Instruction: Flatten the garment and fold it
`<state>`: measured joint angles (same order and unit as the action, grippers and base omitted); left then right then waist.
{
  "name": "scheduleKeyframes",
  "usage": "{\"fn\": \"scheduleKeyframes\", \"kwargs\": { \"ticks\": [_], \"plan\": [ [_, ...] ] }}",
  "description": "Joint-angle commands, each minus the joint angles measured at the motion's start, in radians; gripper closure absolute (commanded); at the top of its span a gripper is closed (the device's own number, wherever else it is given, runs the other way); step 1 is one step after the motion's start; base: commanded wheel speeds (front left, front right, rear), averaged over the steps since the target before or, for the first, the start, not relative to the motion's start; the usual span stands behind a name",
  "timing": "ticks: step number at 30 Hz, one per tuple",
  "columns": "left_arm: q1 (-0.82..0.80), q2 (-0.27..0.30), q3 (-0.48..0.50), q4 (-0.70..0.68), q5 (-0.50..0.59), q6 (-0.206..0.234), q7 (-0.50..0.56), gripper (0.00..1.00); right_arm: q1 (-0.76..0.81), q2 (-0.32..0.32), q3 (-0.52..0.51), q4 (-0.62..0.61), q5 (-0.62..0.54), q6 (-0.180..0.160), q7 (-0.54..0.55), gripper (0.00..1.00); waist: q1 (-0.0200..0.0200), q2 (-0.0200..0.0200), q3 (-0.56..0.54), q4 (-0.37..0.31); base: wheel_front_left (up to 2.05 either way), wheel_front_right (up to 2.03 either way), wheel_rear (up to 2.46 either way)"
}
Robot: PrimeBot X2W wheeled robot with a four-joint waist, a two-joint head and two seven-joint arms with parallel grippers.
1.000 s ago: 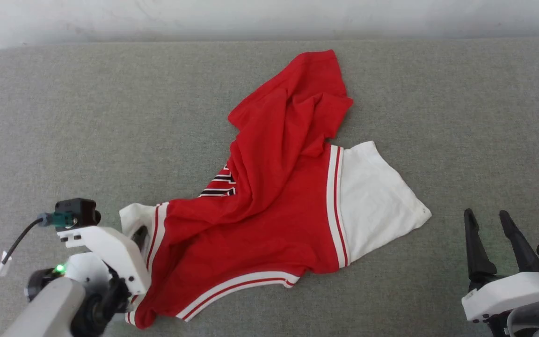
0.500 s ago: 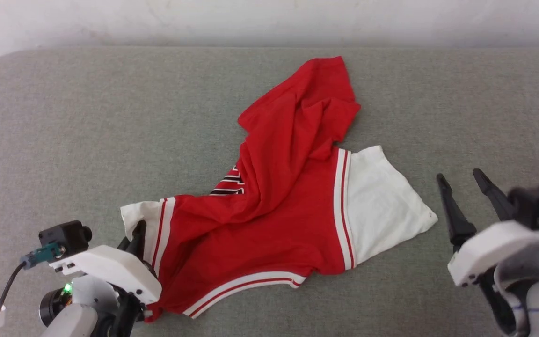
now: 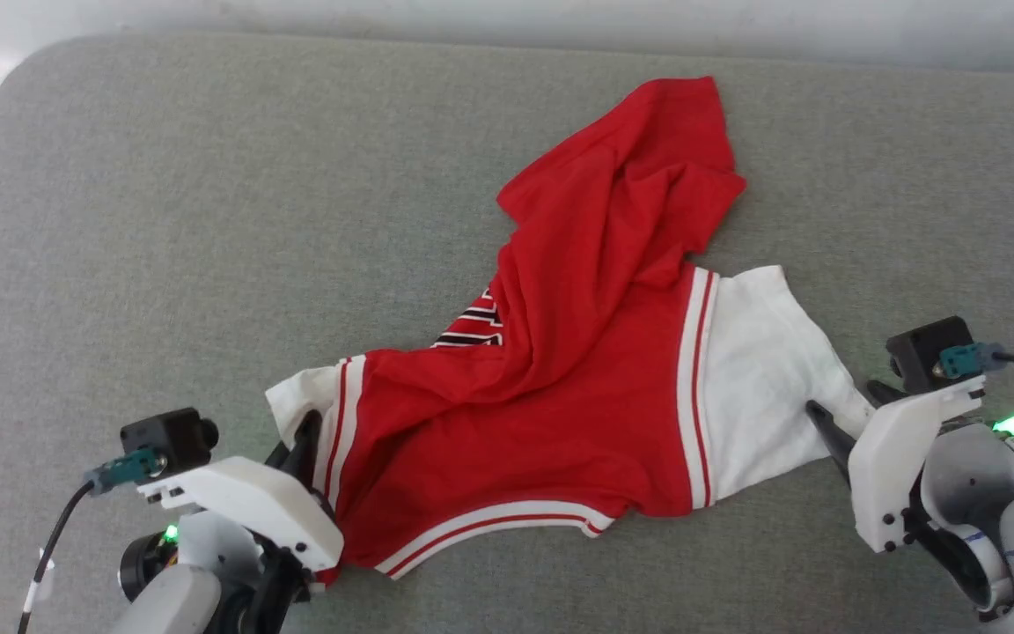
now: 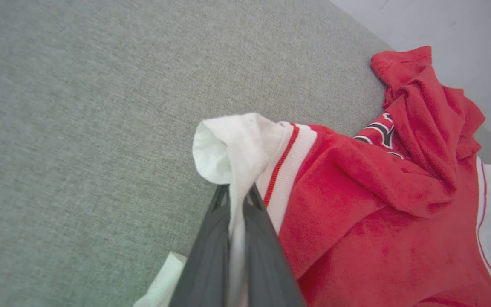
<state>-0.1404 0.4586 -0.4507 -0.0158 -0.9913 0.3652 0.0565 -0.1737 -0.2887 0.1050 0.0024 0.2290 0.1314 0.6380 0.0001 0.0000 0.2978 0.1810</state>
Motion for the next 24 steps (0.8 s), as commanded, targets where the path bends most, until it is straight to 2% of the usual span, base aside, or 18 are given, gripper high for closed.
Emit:
{"fn": "scheduleKeyframes", "kwargs": {
  "ticks": [1, 2, 4, 7, 13, 14, 17, 21, 24],
  "plan": [
    [-0.025, -0.010, -0.005, 0.015, 0.002, -0.014, 0.005, 1.00, 0.016, -0.010, 0.023, 0.017, 0.030, -0.001, 0.048, 0.23, -0.0001, 0.0000, 0.019, 0.019, 0.00, 0.00, 0.00],
    [-0.027, -0.012, -0.007, 0.021, 0.001, -0.017, 0.006, 1.00, 0.023, -0.011, 0.033, 0.022, 0.045, -0.001, 0.074, 1.00, -0.0001, 0.0000, 0.021, 0.020, 0.00, 0.00, 0.00],
    [-0.029, -0.016, -0.010, 0.031, 0.000, -0.023, 0.005, 1.00, 0.036, -0.015, 0.049, 0.021, 0.076, -0.001, 0.116, 1.00, -0.0001, 0.0000, 0.022, 0.019, 0.00, 0.00, 0.00],
    [-0.030, -0.018, -0.007, 0.039, -0.008, -0.031, 0.002, 1.00, 0.036, -0.004, 0.033, 0.001, 0.100, -0.001, 0.105, 1.00, -0.0001, 0.0000, 0.016, 0.008, 0.00, 0.00, 0.00],
    [-0.070, -0.015, 0.021, 0.005, -0.022, -0.061, -0.012, 1.00, -0.028, 0.065, -0.065, -0.032, 0.116, -0.001, -0.095, 1.00, -0.0001, 0.0000, -0.047, -0.031, 0.00, 0.00, 0.00],
    [-0.070, -0.015, 0.021, 0.005, -0.022, -0.061, -0.012, 1.00, -0.028, 0.065, -0.065, -0.032, 0.116, -0.001, -0.095, 1.00, -0.0001, 0.0000, -0.047, -0.031, 0.00, 0.00, 0.00],
    [-0.122, -0.016, 0.049, -0.040, -0.039, -0.075, -0.012, 1.00, -0.093, 0.094, -0.106, -0.048, 0.141, -0.001, -0.184, 1.00, -0.0001, 0.0000, -0.092, -0.056, 0.00, 0.00, 0.00],
    [-0.233, 0.004, 0.084, -0.088, -0.034, -0.069, 0.007, 1.00, -0.216, 0.096, -0.133, -0.068, 0.146, -0.001, -0.264, 1.00, -0.0001, 0.0000, -0.155, -0.094, 0.00, 0.00, 0.00],
    [-0.344, 0.015, 0.095, -0.111, -0.036, -0.055, 0.060, 1.00, -0.321, 0.080, -0.130, -0.079, 0.145, -0.001, -0.273, 1.00, -0.0001, 0.0000, -0.187, -0.117, 0.00, 0.00, 0.00]
  ]
}}
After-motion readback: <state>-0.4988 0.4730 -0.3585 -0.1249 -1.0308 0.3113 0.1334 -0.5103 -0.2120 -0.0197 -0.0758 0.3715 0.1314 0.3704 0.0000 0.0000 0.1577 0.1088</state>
